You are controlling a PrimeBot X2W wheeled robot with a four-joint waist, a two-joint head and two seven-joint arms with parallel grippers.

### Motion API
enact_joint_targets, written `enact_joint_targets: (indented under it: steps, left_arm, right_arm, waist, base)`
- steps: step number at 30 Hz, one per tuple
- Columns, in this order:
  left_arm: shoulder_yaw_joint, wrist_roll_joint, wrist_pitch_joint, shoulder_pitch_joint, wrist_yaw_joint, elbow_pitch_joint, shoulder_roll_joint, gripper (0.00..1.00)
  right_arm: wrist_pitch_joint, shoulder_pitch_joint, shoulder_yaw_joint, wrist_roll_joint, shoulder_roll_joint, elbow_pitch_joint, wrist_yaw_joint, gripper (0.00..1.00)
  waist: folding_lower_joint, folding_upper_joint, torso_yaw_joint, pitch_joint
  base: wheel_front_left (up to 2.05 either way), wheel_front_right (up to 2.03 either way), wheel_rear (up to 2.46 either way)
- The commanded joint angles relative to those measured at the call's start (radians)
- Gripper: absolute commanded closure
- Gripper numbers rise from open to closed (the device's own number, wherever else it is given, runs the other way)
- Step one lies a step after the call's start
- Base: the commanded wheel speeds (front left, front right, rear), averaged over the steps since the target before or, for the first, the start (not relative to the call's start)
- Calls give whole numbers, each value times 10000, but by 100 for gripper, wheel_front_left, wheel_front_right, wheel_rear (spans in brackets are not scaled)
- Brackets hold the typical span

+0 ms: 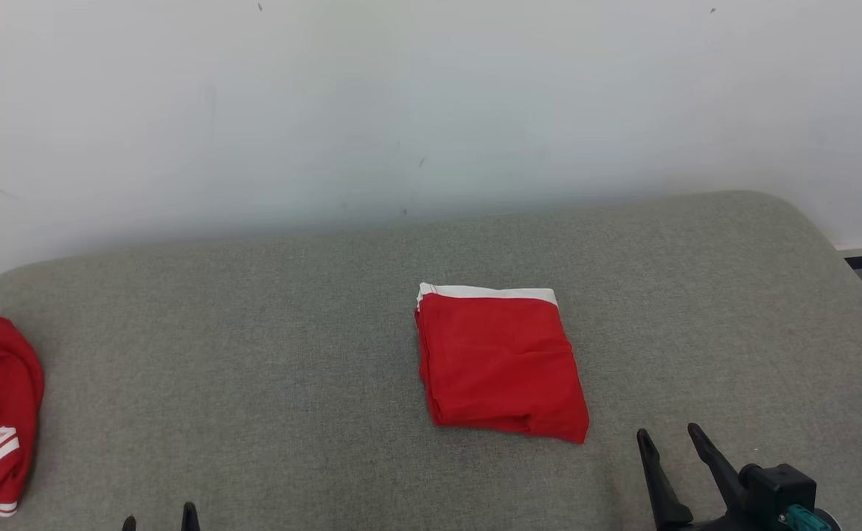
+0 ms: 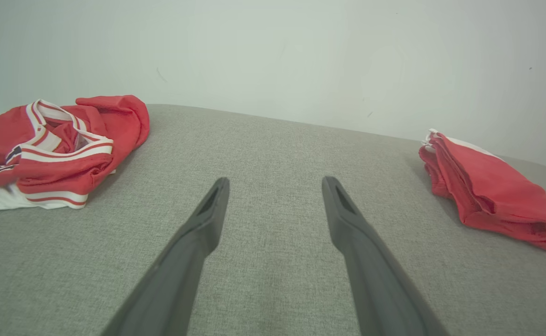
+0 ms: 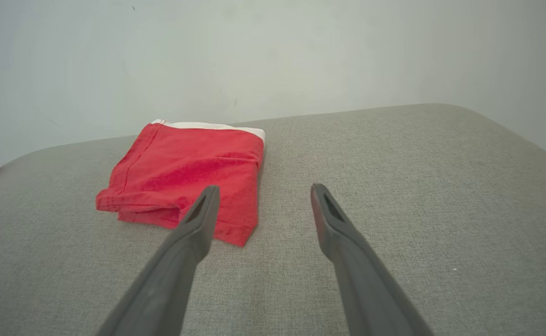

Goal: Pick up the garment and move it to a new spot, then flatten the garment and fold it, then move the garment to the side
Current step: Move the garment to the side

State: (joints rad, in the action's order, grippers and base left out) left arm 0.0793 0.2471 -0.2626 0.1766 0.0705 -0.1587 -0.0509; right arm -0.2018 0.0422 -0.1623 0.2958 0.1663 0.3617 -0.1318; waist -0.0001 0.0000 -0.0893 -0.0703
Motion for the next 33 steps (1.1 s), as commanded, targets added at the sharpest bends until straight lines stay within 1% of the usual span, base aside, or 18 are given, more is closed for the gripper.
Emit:
enact_joint_targets:
  steps: [1,9,12,13,15,17,18,21,22,23,26,29,31,33]
  left_arm:
    - [7,67,-31,65,-5,-8,10,0]
    - [68,56,-31,-2,34,-73,12,0]
    - [0,54,-31,-47,70,-116,10,0]
    - [-25,54,-31,-76,59,-121,10,0]
    - [-32,47,-31,-114,64,-133,10,0]
    - [-31,54,-31,-117,77,-145,10,0]
    - [-31,54,-31,-117,77,-145,10,0]
    - [-106,99,-31,-142,94,-182,12,0]
    - [-156,105,-31,-171,108,-198,10,0]
    - [-216,113,-31,-201,122,-216,10,0]
    - [-319,154,-31,-310,133,-223,9,0]
    - [-481,143,-31,-391,153,-299,12,0]
    - [-572,141,-31,-466,177,-354,9,0]
    - [-625,162,-31,-565,206,-368,9,0]
  right_arm:
    - [11,65,-25,21,6,4,24,0]
    - [66,201,-203,210,91,-36,24,0]
    - [315,400,-211,342,196,-121,24,0]
    - [545,481,-206,437,218,-112,24,0]
    - [1222,700,-167,787,60,-161,24,0]
    - [2162,1008,41,1135,46,-100,24,0]
    - [2162,1008,41,1135,46,-100,24,0]
    - [3982,1526,419,1650,-142,114,24,0]
    - [4593,1774,638,1646,-103,211,24,0]
    - [5162,2005,740,1565,-62,279,24,0]
    - [6560,2755,1275,1374,-201,556,24,0]
    - [7912,3450,1755,870,-190,1005,24,0]
    - [8623,3873,2083,593,-250,1288,24,0]
    - [9051,4235,2424,288,-319,1490,24,0]
  waist:
    - [1,0,2,7]
    - [1,0,11,21]
    - [1,0,75,22]
    - [1,0,97,24]
    - [1,0,132,29]
    - [1,0,184,38]
    - [1,0,184,38]
    - [1,0,330,71]
    - [1,0,403,96]
    - [1,0,477,118]
    - [1,0,732,254]
    - [1,0,1108,433]
    - [1,0,1368,553]
    - [1,0,1615,722]
  base:
    - [0,0,0]
    - [0,0,0]
    - [0,0,0]
    - [0,0,0]
    - [0,0,0]
    - [0,0,0]
    - [0,0,0]
    - [0,0,0]
    - [0,0,0]
    - [0,0,0]
    - [0,0,0]
    - [0,0,0]
    - [0,0,0]
    - [0,0,0]
